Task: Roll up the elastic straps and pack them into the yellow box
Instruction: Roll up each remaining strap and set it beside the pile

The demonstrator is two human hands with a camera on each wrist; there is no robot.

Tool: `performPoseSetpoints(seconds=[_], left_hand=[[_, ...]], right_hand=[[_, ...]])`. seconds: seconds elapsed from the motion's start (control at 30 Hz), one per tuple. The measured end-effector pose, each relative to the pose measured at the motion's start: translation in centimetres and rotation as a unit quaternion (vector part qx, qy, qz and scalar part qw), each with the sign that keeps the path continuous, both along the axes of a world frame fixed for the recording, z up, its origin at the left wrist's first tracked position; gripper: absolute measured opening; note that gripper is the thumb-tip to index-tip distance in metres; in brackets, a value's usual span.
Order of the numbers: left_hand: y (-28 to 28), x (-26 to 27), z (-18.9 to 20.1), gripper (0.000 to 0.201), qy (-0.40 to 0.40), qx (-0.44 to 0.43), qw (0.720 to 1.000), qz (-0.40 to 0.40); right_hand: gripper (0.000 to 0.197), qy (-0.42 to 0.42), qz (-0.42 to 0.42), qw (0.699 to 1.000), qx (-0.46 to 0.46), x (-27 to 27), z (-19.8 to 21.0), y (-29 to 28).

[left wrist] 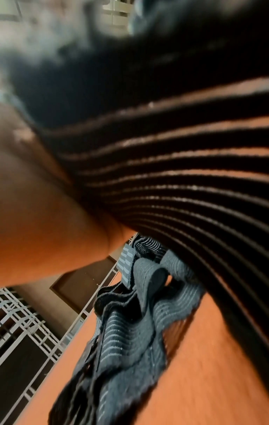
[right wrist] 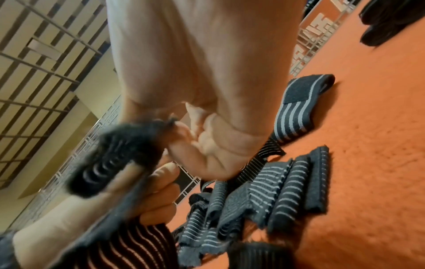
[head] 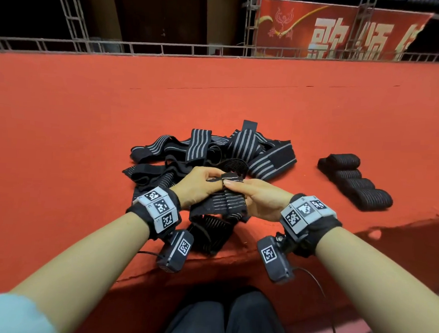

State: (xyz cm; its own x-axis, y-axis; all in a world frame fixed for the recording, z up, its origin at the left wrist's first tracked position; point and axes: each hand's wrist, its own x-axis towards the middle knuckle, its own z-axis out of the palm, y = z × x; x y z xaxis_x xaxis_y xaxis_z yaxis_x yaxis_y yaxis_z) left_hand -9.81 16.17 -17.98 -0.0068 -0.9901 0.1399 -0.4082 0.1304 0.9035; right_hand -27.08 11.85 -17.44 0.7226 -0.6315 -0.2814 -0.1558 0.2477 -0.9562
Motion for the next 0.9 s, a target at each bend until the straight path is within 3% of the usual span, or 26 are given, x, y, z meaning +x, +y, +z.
performPoseSetpoints(seconds=[0.07,0.17,0.27,0.33,0.4,0.43,0.5,0.57,0.63,0.7,0.77,0.83,0.9], left_hand=[[0.3,0.8,-0.3,0.008,-0.026,0.006,1.000,0.003],[0.9,2.7,-1.1,0.016,-0.070,0.021,0.997,0.035],[1.1,4.3,-1.5,0.020,-0.164,0.095,0.982,0.012],[1.0,4.1,-1.2,0.011,-0.184,0.125,0.975,-0.019],[0.5,3.1,-0.5,0.033,-0.139,0.098,0.985,-0.013],[0.4,2.6,-0.2,0.035,-0.089,0.097,0.991,0.001],[0.0,2.1,0.2,0.026,0.019,0.125,0.992,0.011],[0.1,2.1,0.2,0.039,0.081,0.154,0.985,0.022],[0.3,2.4,0.1,0.044,0.058,0.137,0.988,0.030],[0.3,2.7,-0.1,0.024,0.042,0.119,0.992,0.025],[0.1,3.3,-0.5,0.019,0.065,0.124,0.990,0.031],[0.0,3.9,-0.7,0.020,0.078,0.130,0.987,0.045],[0.1,4.4,-0.5,0.027,0.086,0.122,0.986,0.079]], right_hand=[[0.029,-0.014,-0.011,1.000,0.011,-0.4,-0.3,-0.2],[0.030,-0.025,-0.035,0.999,0.022,-1.2,-0.8,-1.0],[0.042,0.012,-0.062,0.997,-0.039,-1.3,-1.3,-1.7],[0.049,0.070,-0.034,0.991,-0.107,-0.5,-1.7,-1.6],[0.021,0.094,-0.009,0.982,-0.165,0.6,-1.5,-0.9],[0.014,0.089,-0.009,0.979,-0.185,1.1,-1.5,-1.0],[0.010,0.069,-0.034,0.974,-0.212,1.9,-1.0,-1.3],[0.012,0.050,-0.061,0.975,-0.206,2.2,-0.8,-2.2],[0.012,0.048,-0.063,0.979,-0.185,2.5,-0.8,-3.1],[0.014,0.047,-0.068,0.983,-0.163,2.9,-0.6,-3.8],[0.018,0.033,-0.156,0.979,-0.129,3.5,-0.9,-5.1],[0.023,0.071,-0.281,0.945,-0.154,3.4,-1.8,-7.1],[0.034,0.164,-0.283,0.918,-0.226,3.1,-2.5,-8.4]])
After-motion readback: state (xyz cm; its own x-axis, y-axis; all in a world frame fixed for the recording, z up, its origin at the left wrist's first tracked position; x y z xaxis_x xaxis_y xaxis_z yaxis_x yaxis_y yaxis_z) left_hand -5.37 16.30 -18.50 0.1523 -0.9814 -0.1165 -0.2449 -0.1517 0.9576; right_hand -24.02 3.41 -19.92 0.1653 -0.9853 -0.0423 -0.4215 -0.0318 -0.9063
